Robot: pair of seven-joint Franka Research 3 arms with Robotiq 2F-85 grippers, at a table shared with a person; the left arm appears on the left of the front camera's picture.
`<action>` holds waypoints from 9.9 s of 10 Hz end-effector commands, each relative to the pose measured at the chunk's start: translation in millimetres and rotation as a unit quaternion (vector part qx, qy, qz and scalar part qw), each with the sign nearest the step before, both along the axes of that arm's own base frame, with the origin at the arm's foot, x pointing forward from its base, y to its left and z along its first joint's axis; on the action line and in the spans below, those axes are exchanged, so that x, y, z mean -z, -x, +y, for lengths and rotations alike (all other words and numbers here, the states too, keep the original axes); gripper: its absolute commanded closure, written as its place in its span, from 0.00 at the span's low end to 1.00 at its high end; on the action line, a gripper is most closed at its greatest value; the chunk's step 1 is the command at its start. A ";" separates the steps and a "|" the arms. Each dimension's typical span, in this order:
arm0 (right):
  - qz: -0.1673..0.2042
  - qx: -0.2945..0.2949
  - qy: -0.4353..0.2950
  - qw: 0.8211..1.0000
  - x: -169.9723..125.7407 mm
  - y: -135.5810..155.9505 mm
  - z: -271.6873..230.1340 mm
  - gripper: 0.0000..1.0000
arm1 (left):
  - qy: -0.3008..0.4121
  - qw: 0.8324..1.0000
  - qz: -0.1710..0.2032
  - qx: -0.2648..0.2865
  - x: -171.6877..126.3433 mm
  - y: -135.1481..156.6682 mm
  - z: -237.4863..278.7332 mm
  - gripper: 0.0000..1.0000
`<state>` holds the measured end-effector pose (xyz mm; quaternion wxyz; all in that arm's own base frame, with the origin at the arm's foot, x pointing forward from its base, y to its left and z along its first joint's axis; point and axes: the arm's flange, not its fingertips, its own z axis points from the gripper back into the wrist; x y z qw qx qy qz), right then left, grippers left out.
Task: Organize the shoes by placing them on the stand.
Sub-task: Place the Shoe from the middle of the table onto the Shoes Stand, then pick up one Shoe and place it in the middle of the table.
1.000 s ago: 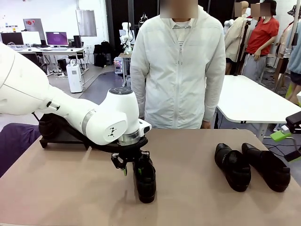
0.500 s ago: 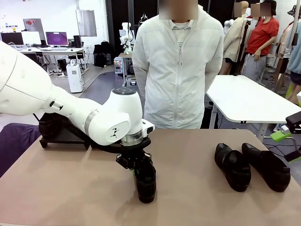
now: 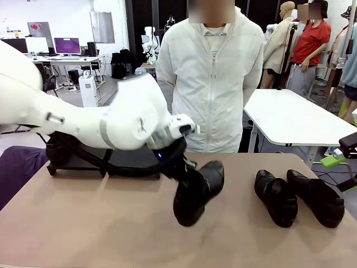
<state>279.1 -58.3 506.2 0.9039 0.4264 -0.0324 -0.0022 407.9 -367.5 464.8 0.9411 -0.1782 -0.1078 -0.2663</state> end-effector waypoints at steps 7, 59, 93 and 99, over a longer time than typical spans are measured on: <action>-0.002 0.003 -0.010 1.000 -3.2 -0.6 0.3 0.00 | 0.049 0.974 -0.080 -0.208 -116.7 6.2 374.7 1.00; -0.002 0.003 -0.010 1.000 -3.2 -0.6 0.3 0.00 | 0.389 0.899 0.146 -0.142 -77.6 66.1 460.7 0.00; 0.001 0.066 0.369 0.927 149.2 -183.4 56.7 1.00 | 0.389 0.899 0.146 -0.142 -77.6 66.1 460.7 0.00; 0.006 0.047 0.366 0.929 155.1 -188.3 64.4 1.00 | 0.389 0.899 0.146 -0.142 -77.6 66.1 460.7 0.00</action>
